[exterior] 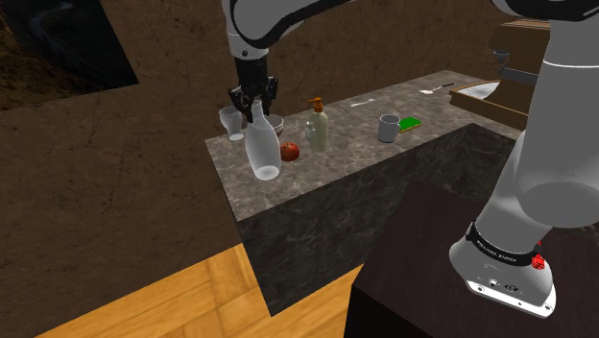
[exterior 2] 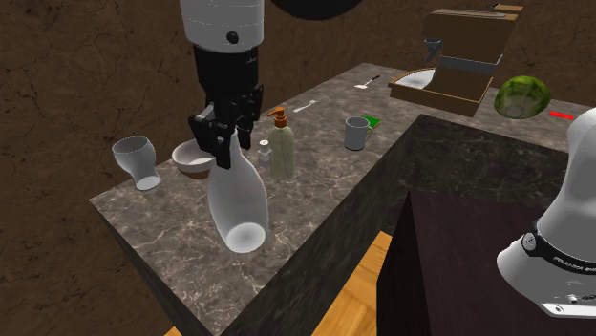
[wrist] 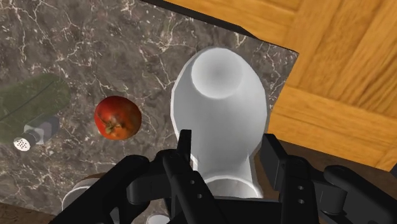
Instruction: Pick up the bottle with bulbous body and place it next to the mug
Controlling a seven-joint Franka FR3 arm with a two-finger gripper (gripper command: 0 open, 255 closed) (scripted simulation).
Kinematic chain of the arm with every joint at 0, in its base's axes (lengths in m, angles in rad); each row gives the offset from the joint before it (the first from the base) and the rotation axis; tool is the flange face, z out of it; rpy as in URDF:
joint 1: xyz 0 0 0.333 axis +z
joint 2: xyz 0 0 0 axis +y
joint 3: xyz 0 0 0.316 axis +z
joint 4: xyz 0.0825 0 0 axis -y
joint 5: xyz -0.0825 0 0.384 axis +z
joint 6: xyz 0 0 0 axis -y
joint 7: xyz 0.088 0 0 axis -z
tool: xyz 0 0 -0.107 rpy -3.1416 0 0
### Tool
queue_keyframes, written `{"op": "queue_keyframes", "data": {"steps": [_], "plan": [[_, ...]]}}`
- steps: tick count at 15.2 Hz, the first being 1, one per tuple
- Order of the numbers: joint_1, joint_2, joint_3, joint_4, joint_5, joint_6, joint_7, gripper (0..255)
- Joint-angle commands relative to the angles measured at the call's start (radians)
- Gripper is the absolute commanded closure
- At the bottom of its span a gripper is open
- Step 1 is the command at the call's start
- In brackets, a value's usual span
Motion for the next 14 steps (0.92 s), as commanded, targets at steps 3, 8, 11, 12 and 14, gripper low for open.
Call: {"op": "queue_keyframes", "data": {"steps": [3, 8, 11, 12, 14], "plan": [[0.001, -0.002, 0.001, 0.054, 0.002, -0.056, -0.003, 255], [0.003, -0.001, 0.002, 0.122, 0.003, -0.123, -0.007, 255], [0.005, 0.002, 0.003, 0.168, 0.003, -0.165, -0.009, 255], [0.005, 0.004, 0.003, 0.183, 0.003, -0.179, -0.010, 255], [-0.008, -0.018, -0.003, 0.174, 0.010, -0.190, -0.030, 255]]}}
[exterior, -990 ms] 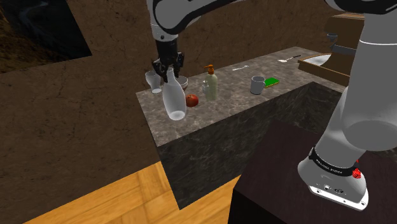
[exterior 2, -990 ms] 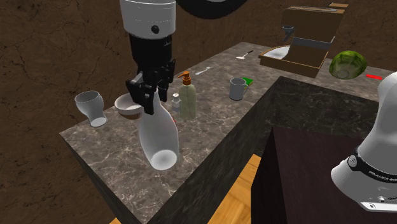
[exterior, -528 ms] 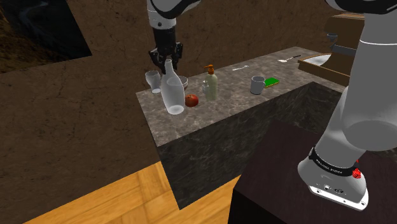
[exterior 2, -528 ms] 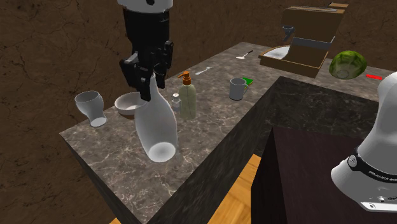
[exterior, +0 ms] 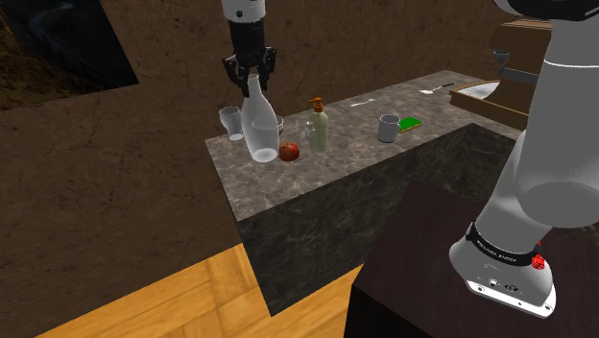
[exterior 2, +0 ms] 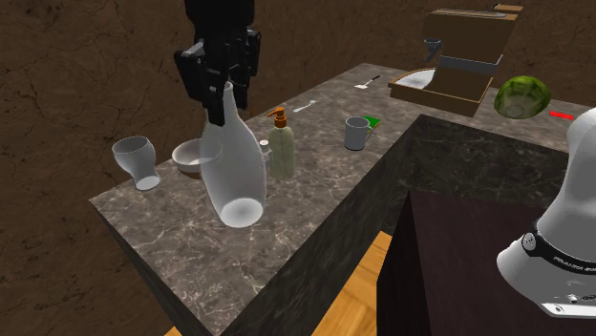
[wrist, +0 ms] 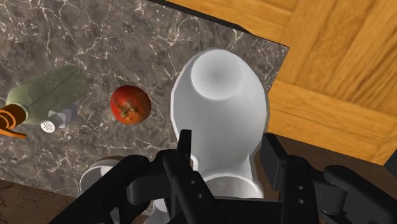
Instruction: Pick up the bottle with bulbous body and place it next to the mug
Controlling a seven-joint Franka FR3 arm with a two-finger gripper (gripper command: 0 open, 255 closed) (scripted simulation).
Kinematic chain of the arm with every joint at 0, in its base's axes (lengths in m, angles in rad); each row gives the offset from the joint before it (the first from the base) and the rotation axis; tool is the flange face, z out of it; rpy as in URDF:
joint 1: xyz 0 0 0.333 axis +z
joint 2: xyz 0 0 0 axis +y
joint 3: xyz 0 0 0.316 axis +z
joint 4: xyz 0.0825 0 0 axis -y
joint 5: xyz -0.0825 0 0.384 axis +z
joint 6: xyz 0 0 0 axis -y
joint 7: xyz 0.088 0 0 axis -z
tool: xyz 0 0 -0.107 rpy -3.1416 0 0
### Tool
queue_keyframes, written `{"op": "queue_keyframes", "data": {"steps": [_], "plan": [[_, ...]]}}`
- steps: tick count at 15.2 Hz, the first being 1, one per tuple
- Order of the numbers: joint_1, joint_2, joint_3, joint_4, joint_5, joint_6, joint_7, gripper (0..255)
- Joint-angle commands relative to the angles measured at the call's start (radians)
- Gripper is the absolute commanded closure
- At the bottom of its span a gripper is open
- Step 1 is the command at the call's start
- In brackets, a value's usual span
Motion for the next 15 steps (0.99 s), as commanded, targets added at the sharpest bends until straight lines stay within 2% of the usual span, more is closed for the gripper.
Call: {"op": "queue_keyframes", "data": {"steps": [1, 8, 15], "plan": [[-0.021, -0.035, -0.011, -0.020, 0.011, -0.012, -0.032, 255], [-0.104, -0.162, -0.070, -0.101, 0.050, -0.050, -0.179, 255], [-0.179, -0.242, -0.145, -0.113, 0.072, -0.112, -0.332, 255]]}}
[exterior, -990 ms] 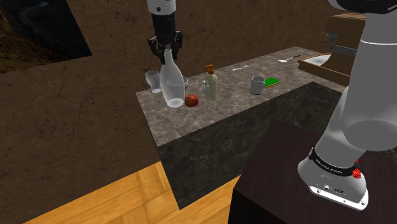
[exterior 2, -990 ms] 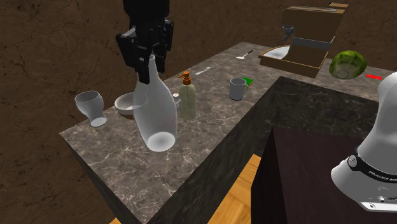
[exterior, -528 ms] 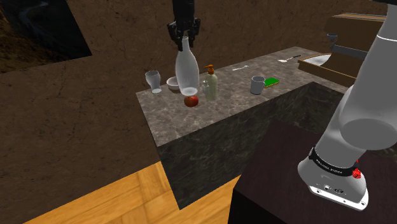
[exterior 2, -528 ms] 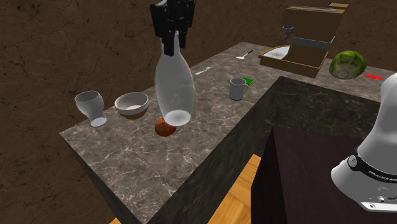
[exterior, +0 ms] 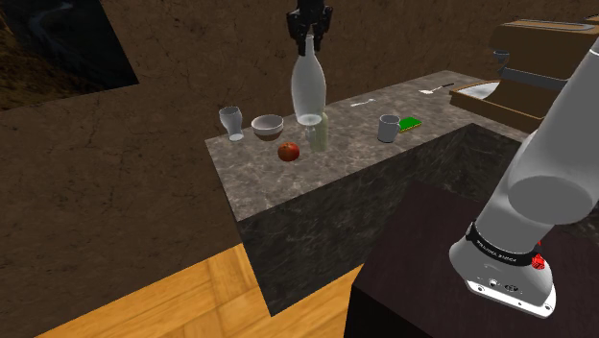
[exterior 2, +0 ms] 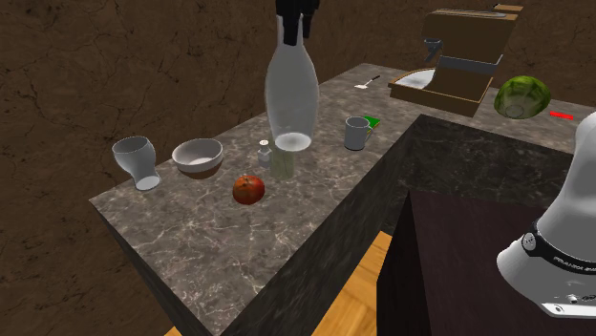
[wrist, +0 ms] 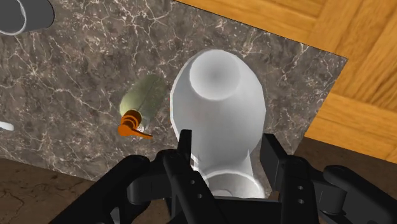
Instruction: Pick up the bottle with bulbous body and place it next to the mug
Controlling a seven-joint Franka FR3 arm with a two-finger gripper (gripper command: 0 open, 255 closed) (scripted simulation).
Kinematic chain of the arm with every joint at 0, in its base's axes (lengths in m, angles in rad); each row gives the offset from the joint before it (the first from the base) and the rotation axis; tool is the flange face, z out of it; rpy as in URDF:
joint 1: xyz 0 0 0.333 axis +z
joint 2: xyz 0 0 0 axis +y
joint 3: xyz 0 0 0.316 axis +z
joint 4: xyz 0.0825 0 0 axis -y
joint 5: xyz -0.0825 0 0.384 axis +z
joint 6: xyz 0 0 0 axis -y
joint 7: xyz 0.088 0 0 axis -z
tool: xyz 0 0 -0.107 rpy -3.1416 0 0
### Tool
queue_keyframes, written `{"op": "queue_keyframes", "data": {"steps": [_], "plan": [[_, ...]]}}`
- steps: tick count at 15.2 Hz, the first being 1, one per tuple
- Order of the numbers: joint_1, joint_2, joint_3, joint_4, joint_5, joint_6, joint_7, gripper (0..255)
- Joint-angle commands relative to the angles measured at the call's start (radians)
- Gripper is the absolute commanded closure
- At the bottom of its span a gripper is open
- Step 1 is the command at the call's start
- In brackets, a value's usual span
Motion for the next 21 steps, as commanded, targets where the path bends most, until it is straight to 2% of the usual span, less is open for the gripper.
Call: {"op": "queue_keyframes", "data": {"steps": [1, 9, 17, 21], "plan": [[-0.023, -0.020, -0.024, 0.004, 0.006, -0.023, -0.049, 255], [-0.105, -0.039, -0.121, 0.081, 0.020, -0.117, -0.230, 255], [-0.196, 0.022, -0.226, 0.258, 0.047, -0.236, -0.420, 255], [-0.193, -0.011, -0.223, 0.159, 0.040, -0.170, -0.417, 255]]}}
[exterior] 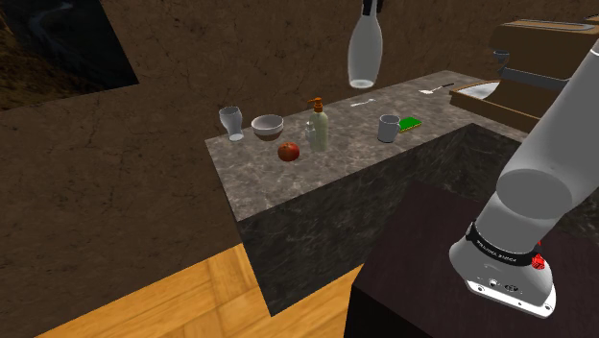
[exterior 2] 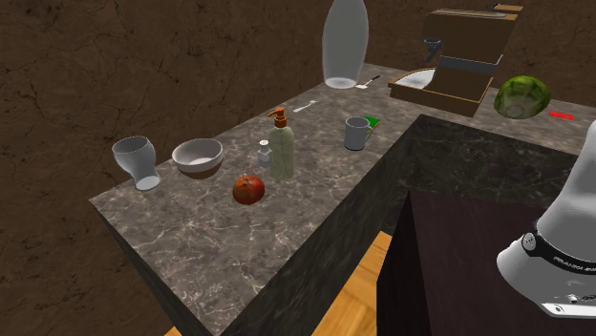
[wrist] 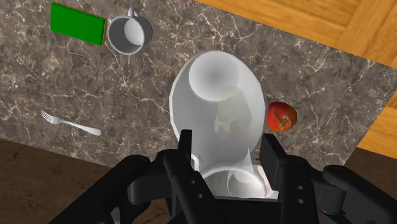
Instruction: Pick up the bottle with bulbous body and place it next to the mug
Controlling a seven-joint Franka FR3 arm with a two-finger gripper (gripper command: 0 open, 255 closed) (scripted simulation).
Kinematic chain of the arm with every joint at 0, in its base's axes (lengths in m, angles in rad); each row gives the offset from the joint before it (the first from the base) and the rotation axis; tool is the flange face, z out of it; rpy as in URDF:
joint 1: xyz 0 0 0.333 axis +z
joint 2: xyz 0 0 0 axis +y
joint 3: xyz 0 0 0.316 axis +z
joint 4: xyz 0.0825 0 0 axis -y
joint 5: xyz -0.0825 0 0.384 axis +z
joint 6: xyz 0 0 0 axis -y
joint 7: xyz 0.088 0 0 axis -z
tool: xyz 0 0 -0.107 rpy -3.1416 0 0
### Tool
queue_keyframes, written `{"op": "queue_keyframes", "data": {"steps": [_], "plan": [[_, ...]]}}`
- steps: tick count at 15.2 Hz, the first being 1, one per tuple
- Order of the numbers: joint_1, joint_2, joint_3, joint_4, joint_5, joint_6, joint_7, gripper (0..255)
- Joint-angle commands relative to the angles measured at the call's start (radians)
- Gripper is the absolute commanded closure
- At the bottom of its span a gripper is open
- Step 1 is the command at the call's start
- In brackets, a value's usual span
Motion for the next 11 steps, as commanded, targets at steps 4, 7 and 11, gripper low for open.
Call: {"op": "queue_keyframes", "data": {"steps": [4, 7, 11], "plan": [[0.002, -0.034, 0.002, -0.108, -0.006, 0.076, 0.002, 255], [0.002, -0.050, 0.004, -0.169, -0.009, 0.120, 0.003, 255], [0.003, -0.068, 0.005, -0.244, -0.012, 0.178, 0.004, 255]]}}
